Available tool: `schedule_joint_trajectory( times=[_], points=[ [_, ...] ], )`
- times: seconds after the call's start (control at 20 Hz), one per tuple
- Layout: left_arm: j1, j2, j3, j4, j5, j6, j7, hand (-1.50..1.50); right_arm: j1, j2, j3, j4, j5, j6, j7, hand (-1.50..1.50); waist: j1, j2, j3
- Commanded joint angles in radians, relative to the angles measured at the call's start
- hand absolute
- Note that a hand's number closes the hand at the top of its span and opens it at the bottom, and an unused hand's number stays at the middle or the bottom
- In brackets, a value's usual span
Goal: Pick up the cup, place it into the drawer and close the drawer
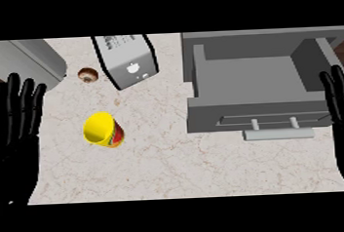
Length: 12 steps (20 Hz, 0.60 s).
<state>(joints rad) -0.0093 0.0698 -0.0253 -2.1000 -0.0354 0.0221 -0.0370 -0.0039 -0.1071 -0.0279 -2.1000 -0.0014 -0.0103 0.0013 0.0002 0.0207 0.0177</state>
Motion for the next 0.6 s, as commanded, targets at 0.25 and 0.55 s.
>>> schedule_joint_trajectory(
  times=[0.25,0.55],
  points=[
    [0.041,0.088,-0.087,0.033,0.241,-0.307,-0.035,-1.5,-0.006,0.012,-0.009,0.025,-0.006,-0.001,-0.03,-1.5,0.0,-0.021,-0.018],
    [0.011,0.096,0.049,0.175,0.504,-0.337,0.119,-1.5,-0.048,-0.051,0.003,0.037,0.022,0.049,0.08,-1.5,-0.002,-0.02,-0.018]
  ],
)
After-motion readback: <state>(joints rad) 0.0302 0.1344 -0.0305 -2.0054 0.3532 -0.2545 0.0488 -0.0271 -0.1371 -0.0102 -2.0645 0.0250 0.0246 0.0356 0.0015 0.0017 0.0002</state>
